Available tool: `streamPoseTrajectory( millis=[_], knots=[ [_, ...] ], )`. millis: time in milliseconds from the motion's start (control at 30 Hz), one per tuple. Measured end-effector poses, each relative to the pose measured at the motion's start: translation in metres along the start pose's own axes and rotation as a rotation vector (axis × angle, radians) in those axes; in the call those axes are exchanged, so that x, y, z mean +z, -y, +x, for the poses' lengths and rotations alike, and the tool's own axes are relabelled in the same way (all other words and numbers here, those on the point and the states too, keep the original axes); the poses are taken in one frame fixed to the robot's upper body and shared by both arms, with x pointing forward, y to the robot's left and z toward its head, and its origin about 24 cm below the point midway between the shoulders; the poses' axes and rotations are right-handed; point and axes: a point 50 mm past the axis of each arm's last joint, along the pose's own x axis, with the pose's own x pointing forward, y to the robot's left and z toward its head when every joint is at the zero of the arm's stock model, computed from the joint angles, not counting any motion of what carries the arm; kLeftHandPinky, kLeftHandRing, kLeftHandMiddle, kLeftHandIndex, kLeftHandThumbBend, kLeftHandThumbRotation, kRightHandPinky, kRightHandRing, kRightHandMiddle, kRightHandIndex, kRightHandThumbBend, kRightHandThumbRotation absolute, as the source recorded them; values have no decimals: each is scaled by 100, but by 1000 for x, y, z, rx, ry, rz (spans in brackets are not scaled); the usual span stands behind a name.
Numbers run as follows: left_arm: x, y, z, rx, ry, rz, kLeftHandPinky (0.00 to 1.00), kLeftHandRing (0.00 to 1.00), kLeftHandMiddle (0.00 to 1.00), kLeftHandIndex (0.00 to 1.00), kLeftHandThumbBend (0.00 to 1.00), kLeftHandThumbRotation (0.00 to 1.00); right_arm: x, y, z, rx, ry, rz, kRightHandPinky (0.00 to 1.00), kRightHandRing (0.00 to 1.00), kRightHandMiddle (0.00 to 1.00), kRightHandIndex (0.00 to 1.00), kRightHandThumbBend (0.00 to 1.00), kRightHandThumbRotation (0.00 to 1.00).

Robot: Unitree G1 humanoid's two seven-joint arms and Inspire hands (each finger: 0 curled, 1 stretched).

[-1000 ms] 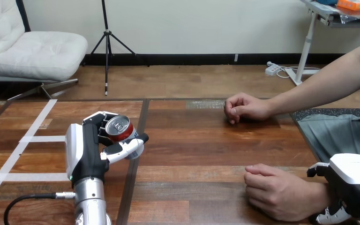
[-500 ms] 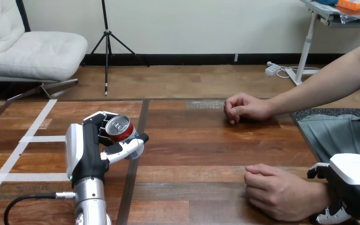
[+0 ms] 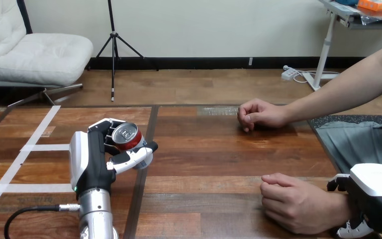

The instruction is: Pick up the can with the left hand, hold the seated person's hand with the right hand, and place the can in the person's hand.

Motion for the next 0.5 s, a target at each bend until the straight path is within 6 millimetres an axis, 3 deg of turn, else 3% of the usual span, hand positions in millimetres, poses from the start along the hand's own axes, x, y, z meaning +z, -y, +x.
streamPoseTrajectory(
  millis=[233, 500],
  knots=[
    [0, 0, 0, 0, 0, 0, 38, 42, 46, 48, 62, 0, -1, 0, 0, 4, -2, -7, 60, 75, 80, 78, 72, 0],
    [0, 0, 0, 0, 0, 0, 39, 42, 46, 48, 62, 0, -3, 1, -1, 6, -7, -19, 51, 67, 75, 76, 70, 0]
  ],
)
